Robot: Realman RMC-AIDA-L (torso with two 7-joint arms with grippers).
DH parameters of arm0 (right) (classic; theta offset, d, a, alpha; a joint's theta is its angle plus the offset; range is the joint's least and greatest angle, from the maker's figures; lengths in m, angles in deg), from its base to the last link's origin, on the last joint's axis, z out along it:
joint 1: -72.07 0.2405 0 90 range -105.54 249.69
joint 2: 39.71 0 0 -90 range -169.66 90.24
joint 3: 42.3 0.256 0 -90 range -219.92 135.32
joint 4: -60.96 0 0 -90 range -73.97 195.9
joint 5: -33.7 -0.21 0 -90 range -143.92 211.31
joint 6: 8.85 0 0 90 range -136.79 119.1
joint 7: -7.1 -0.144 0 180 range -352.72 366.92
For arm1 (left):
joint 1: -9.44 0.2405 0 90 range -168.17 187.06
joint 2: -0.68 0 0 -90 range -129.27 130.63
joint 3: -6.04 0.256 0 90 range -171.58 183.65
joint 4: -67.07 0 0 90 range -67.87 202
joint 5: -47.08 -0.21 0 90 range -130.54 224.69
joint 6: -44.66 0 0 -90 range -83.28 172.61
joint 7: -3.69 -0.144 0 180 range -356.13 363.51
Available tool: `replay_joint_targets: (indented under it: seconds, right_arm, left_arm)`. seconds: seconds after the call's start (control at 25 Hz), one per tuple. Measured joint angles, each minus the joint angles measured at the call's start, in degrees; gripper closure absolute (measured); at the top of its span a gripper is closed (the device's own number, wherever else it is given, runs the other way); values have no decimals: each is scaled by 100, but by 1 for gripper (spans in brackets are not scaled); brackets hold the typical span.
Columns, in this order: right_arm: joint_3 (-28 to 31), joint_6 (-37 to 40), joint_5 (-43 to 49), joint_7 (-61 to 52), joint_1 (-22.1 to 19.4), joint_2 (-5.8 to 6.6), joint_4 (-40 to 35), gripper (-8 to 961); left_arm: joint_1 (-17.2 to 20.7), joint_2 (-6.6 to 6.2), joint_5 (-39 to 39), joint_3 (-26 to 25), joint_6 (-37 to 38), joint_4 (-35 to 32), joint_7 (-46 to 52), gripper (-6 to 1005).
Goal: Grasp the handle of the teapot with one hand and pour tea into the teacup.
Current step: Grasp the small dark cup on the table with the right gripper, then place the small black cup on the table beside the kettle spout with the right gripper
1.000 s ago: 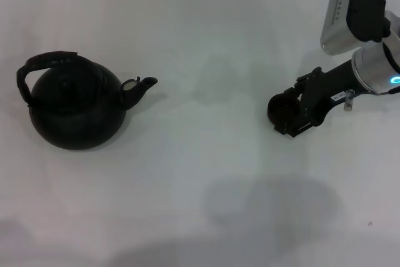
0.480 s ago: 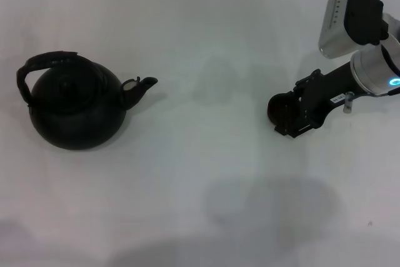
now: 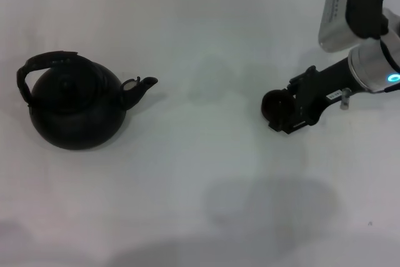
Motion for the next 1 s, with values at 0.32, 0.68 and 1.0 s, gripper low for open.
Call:
replay_joint_targets:
  seconds: [0.32,0.68,1.0]
  right_arm:
    - [178,-398,-312,-103,56,-11,-547,236]
    - [-533,-35,-509,-544,439,-60,-555,231]
    - [-1068,447,-794,-571,526,-71,-495,227]
  left_arm:
    - [12,8,-2,0,25,24,14,108]
    - [-20,6,-263,19,35,30,18,108]
    - [-86,6,-363,18,40,38,18,109]
